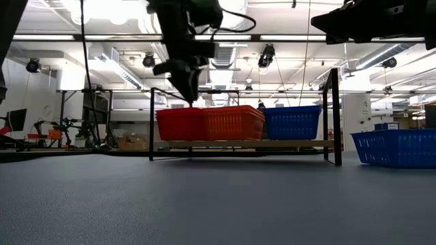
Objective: Stack baskets on shelf by color
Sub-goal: Stack the red bin on top of the red bins on the shelf
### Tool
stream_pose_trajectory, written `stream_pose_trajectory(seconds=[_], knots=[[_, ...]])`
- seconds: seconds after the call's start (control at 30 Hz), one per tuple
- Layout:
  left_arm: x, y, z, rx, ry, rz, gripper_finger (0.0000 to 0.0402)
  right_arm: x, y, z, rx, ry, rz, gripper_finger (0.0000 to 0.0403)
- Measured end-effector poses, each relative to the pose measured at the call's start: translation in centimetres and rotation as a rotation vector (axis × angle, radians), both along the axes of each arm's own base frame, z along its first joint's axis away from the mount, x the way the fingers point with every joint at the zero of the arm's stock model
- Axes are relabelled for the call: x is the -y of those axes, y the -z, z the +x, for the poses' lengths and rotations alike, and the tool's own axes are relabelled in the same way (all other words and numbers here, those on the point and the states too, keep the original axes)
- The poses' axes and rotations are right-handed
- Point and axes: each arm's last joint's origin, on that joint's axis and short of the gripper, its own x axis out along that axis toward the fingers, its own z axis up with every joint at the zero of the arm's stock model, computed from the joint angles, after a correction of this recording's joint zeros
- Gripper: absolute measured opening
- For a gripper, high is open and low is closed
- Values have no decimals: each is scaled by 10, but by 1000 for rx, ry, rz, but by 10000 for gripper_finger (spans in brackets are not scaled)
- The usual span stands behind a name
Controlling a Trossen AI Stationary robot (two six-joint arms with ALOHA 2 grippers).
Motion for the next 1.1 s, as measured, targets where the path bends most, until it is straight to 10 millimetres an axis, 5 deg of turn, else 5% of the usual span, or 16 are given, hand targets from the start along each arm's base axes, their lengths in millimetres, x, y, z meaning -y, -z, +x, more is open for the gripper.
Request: stream_pose_trajectory(seconds=[0.43, 0.83, 1.1], knots=[[-9, 32, 22, -11, -13, 0, 105, 0, 0, 0, -3, 1, 0, 9], [-9, 17, 22, 15, -14, 16, 105, 0, 0, 0, -6, 2, 8, 9], [16, -6, 2, -6, 22, -10, 105, 0, 1, 0, -12, 2, 7, 9]])
